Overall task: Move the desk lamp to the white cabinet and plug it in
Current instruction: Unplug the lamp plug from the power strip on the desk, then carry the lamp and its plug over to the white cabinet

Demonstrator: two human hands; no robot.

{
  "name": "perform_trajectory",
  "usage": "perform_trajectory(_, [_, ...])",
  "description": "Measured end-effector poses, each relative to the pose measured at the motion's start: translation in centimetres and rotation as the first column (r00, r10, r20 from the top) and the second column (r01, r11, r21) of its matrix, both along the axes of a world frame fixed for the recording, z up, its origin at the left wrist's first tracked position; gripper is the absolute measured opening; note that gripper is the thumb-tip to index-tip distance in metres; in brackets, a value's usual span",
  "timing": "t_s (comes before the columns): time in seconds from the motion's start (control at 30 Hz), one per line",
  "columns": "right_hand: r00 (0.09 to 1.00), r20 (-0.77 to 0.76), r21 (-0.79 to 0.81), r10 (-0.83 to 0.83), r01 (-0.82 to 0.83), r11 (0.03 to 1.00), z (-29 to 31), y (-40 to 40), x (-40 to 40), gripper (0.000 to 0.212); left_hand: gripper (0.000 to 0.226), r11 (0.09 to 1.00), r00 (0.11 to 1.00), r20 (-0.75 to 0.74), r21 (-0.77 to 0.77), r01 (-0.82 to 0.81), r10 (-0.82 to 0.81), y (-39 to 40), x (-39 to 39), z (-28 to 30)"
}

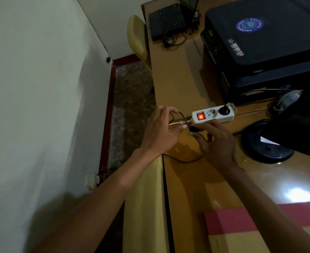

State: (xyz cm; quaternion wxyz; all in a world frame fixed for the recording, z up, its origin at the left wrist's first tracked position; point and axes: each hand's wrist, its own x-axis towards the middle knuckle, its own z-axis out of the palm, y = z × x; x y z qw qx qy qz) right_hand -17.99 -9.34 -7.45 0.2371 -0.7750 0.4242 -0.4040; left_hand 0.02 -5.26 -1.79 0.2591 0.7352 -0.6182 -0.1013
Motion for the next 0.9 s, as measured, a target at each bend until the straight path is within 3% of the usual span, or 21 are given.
perform_trajectory(0.1, [0.999, -0.002, -0.011, 0.044, -0.044, 0.999, 0.4, 0.4, -0.6, 0.029, 0.052, 0.995, 0.987, 0.151, -0.064, 0.07, -0.06, 0.6, -0.2, -0.1])
perform_trajectory(0.2, [0.997, -0.033, -0.075, 0.063, -0.066, 0.995, 0.6, 1.0, -1.3, 0.03, 0.031, 0.972, 0.955, 0.189, -0.024, 0.235, -0.227, 1.2, -0.7, -0.1])
perform_trajectory(0.27, [0.997, -0.025, -0.125, 0.069, -0.072, 0.99, 0.3, 1.5, -2.0, 0.028, 0.027, 0.964, 0.965, -0.003, 0.03, 0.263, -0.263, 1.9, -1.4, -0.2])
perform_trajectory(0.37, [0.996, -0.086, -0.168, 0.015, -0.029, 0.985, -0.5, 2.6, -3.0, 0.025, 0.032, 0.969, 0.955, -0.25, 0.144, 0.2, -0.16, 3.2, -3.1, -0.8])
perform_trajectory(0.47, [0.989, -0.136, -0.264, -0.056, 0.018, 0.964, -1.3, 3.8, -3.5, 0.02, 0.04, 0.954, 0.814, -0.576, 0.278, 0.111, 0.074, 4.2, -5.1, -1.3])
perform_trajectory(0.57, [0.985, -0.149, -0.286, -0.081, 0.036, 0.958, -1.6, 4.8, -3.9, 0.026, 0.038, 0.952, 0.758, -0.631, 0.301, 0.047, 0.162, 4.1, -6.4, -2.0])
perform_trajectory(0.67, [0.992, -0.115, -0.232, -0.056, 0.028, 0.972, -2.0, 5.2, -4.7, 0.023, 0.03, 0.955, 0.682, -0.69, 0.295, -0.041, 0.242, 3.9, -7.3, -2.4])
perform_trajectory(0.73, [0.991, -0.11, -0.198, -0.082, 0.059, 0.978, -2.5, 5.2, -5.9, 0.02, 0.033, 0.954, 0.687, -0.676, 0.287, -0.087, 0.266, 3.7, -7.5, -2.6])
perform_trajectory(0.83, [0.949, -0.039, 0.038, -0.314, 0.316, 0.948, -3.7, 5.1, -8.7, 0.026, 0.036, 0.954, 0.742, -0.615, 0.28, -0.11, 0.266, 3.7, -7.7, -2.7])
perform_trajectory(0.9, [0.846, -0.047, 0.207, -0.531, 0.528, 0.823, -5.0, 4.9, -11.0, 0.037, 0.034, 0.953, 0.758, -0.596, 0.285, -0.107, 0.263, 3.8, -7.7, -2.7])
